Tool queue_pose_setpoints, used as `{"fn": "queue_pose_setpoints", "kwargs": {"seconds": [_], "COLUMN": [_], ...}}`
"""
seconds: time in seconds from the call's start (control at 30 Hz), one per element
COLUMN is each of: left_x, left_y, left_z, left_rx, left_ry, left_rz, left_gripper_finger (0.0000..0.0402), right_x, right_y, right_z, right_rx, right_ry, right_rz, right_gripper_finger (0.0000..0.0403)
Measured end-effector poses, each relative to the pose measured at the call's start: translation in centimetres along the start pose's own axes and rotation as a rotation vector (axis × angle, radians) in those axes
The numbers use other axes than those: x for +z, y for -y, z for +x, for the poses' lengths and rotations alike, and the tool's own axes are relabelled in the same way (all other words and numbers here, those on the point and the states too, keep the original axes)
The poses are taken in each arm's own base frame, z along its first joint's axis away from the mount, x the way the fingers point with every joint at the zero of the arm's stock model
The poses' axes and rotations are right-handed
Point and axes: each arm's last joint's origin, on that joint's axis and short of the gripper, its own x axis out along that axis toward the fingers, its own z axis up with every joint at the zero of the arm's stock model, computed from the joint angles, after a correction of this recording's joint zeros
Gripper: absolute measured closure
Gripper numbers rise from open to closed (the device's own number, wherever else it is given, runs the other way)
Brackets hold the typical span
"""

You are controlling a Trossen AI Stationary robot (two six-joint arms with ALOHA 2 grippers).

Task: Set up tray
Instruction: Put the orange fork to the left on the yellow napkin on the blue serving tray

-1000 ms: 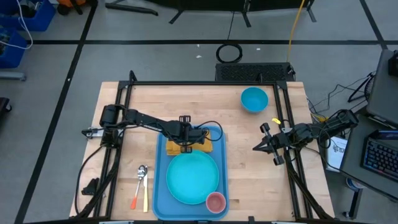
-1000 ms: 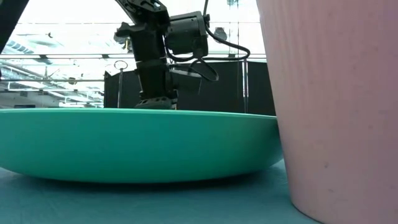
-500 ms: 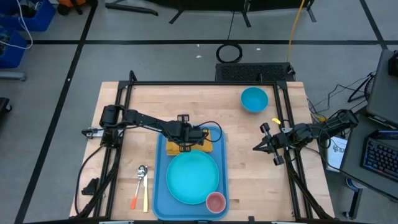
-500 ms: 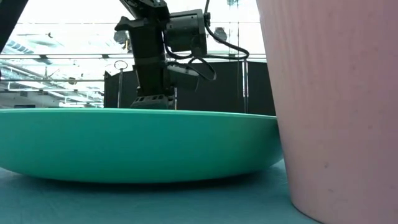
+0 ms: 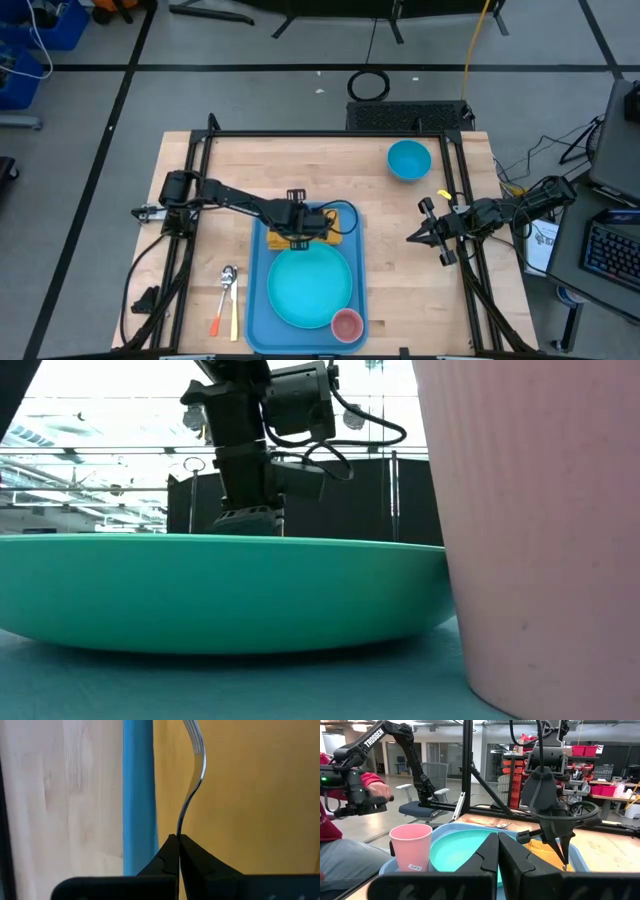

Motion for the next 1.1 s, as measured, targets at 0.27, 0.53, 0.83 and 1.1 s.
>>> {"fn": "queue_pose_setpoints", "kwargs": {"seconds": [0.27,0.53,0.83,1.1], "left_x": [0.29,0.36,0.45,0.48], "left_y": [-0.63,-0.73,-0.72,-0.98], "left_z": [0.56,0.65,0.68,0.86], "left_rx": [-0.025,-0.03,-0.065,-0.122], "left_ry": [0.01,0.013,0.021,0.016], "left_rz": [-0.043,-0.042,-0.025,-0.047], "left_gripper_finger": [0.0401,0.0399,0.0395,0.0383], "right_x": [0.0,0.0,0.0,0.0], "right_y": [0.0,0.0,0.0,0.0], "right_z": [0.0,0.0,0.0,0.0], "right_rx": [0.0,0.0,0.0,0.0], "right_ry": [0.0,0.0,0.0,0.0], "right_rz": [0.0,0.0,0.0,0.0], "right_gripper_finger": [0.0403,0.0403,0.0403,0.0403]}}
